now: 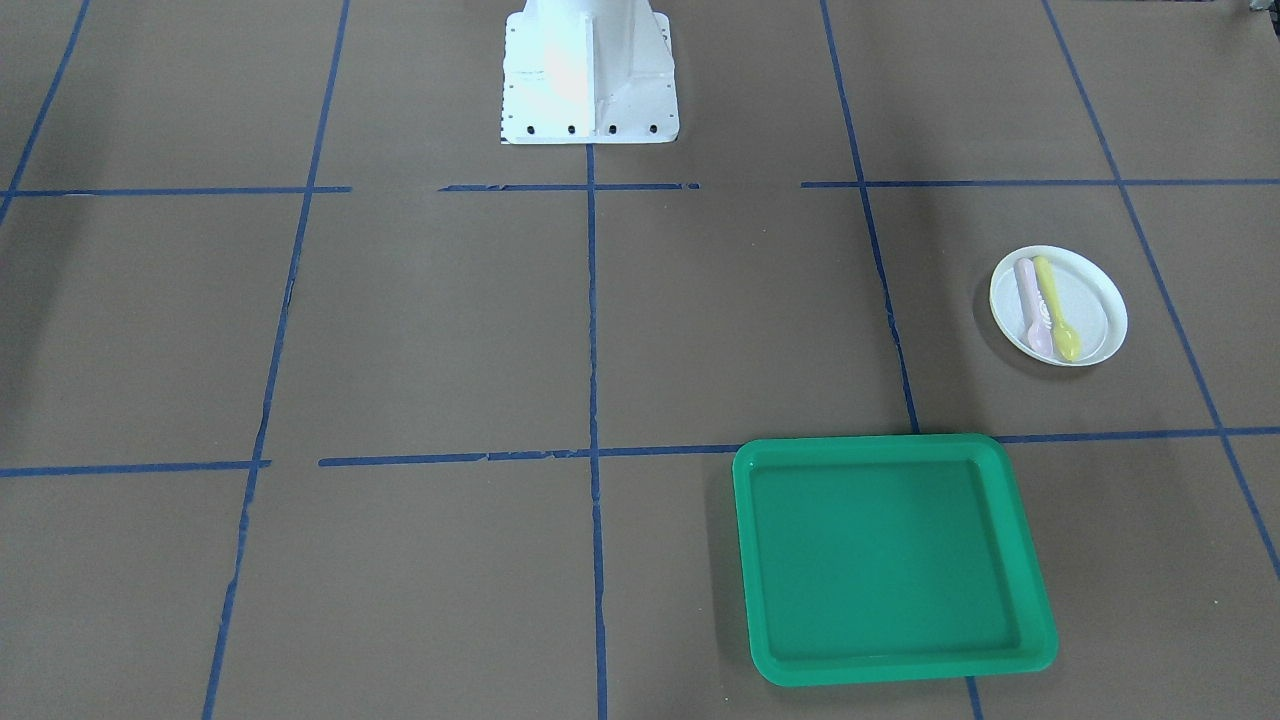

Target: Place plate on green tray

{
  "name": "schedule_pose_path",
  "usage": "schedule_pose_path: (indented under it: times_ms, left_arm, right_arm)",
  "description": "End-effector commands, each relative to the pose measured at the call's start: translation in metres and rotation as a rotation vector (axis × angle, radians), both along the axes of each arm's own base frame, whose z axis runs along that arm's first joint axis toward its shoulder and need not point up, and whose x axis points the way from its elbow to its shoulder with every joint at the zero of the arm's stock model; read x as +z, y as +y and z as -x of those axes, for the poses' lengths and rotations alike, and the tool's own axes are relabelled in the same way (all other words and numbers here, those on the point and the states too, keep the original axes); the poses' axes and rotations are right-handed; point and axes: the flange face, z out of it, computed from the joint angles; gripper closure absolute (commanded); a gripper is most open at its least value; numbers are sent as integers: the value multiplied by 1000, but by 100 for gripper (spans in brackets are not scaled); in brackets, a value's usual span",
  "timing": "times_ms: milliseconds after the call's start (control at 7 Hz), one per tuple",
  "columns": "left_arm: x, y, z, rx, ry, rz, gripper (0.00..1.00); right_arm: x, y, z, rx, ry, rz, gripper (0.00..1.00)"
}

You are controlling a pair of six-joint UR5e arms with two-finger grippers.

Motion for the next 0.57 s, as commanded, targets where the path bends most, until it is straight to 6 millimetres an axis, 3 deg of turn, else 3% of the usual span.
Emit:
schedule_pose_path:
  times_ms: [0, 429]
  left_arm:
    - [8, 15, -4, -8, 7, -17, 0]
    - [-4, -1, -125, -109, 55, 138, 0]
  right_arm:
    - [0, 0, 0, 0, 0, 1, 0]
    - [0, 0, 0, 0, 0, 1, 0]
